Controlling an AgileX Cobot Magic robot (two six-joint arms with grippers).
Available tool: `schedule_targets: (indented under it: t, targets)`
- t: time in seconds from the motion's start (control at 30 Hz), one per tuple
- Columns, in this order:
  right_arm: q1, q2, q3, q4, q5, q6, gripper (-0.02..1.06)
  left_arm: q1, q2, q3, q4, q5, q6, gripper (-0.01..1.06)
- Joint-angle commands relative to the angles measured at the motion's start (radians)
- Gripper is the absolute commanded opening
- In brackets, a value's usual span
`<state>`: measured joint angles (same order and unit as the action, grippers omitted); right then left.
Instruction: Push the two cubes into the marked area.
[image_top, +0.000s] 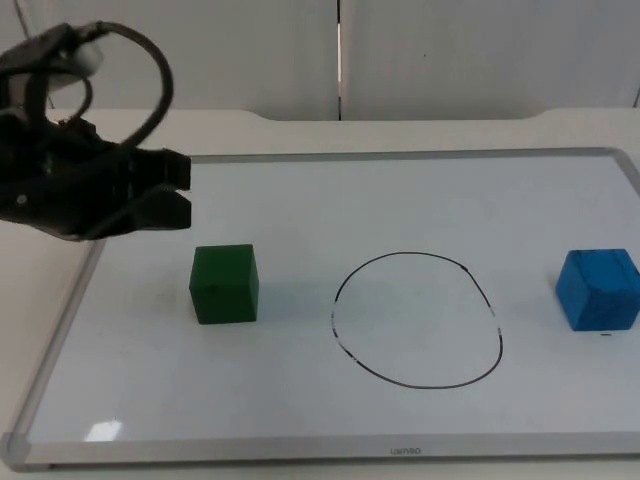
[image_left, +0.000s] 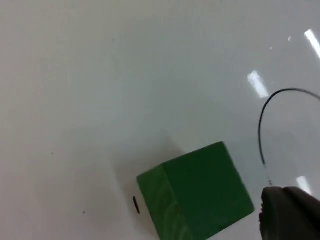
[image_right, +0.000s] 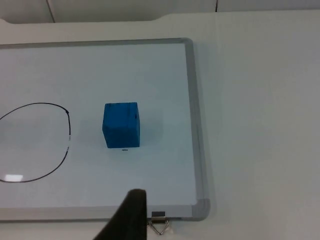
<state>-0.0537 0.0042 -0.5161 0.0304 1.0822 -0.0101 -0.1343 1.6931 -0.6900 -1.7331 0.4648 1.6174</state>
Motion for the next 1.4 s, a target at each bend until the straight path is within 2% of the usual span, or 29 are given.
schedule_targets:
  t: [0.0, 0.17, 0.33, 0.4, 0.57, 0.77, 1.0, 1.37]
  targets:
    - [-0.007, -0.004, 0.002, -0.002, -0.003, -0.005, 1.05, -0.021, 0.027, -0.022, -0.011, -0.041, 0.007, 0.00]
    - [-0.007, -0.004, 0.002, -0.002, -0.003, -0.005, 1.05, -0.028, 0.078, -0.064, -0.011, -0.105, 0.007, 0.00]
    - [-0.007, -0.004, 0.002, -0.002, -0.003, -0.005, 1.05, -0.028, 0.109, -0.094, -0.011, -0.259, 0.007, 0.00]
    - [-0.007, -0.004, 0.002, -0.002, -0.003, -0.005, 1.05, -0.028, 0.116, -0.095, -0.011, -0.266, 0.007, 0.00]
    - [-0.004, -0.004, 0.002, -0.002, -0.003, -0.005, 1.05, -0.028, 0.160, -0.102, -0.011, -0.258, 0.011, 0.00]
    - [-0.004, -0.004, 0.002, 0.000, -0.003, -0.005, 1.05, -0.028, 0.218, -0.119, -0.011, -0.198, 0.011, 0.00]
    - [-0.004, -0.004, 0.002, 0.000, -0.003, -0.005, 1.05, -0.028, 0.245, -0.132, -0.011, -0.213, 0.018, 0.00]
    - [-0.004, -0.004, 0.002, 0.000, -0.003, -0.005, 1.05, -0.028, 0.292, -0.148, -0.011, -0.171, 0.018, 0.00]
